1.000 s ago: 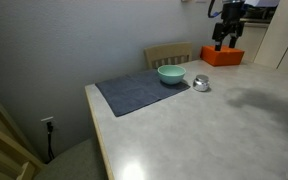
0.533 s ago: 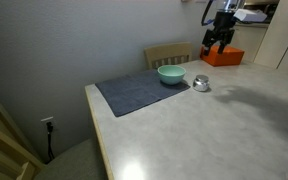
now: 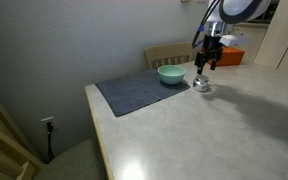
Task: Remove the silver lid from the silver tin
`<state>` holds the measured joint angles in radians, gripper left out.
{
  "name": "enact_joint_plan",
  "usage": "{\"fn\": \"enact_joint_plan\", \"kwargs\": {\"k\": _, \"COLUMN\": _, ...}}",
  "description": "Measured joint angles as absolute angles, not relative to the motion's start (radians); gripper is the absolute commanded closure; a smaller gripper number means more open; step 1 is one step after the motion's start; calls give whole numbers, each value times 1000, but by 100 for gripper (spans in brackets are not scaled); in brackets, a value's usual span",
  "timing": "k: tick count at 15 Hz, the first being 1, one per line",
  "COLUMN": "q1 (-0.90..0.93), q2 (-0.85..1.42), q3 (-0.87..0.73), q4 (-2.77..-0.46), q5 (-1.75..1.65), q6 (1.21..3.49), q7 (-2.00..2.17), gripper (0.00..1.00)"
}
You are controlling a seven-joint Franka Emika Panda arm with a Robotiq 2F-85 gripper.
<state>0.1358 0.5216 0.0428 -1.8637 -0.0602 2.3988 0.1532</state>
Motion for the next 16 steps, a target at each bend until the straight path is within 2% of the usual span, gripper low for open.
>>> {"fn": "enact_joint_plan", "kwargs": {"k": 16, "q1": 123, "q2": 604, "q3": 22, "q4": -1781, "q5": -19, "q6": 2429, "q7": 132, "gripper": 0}}
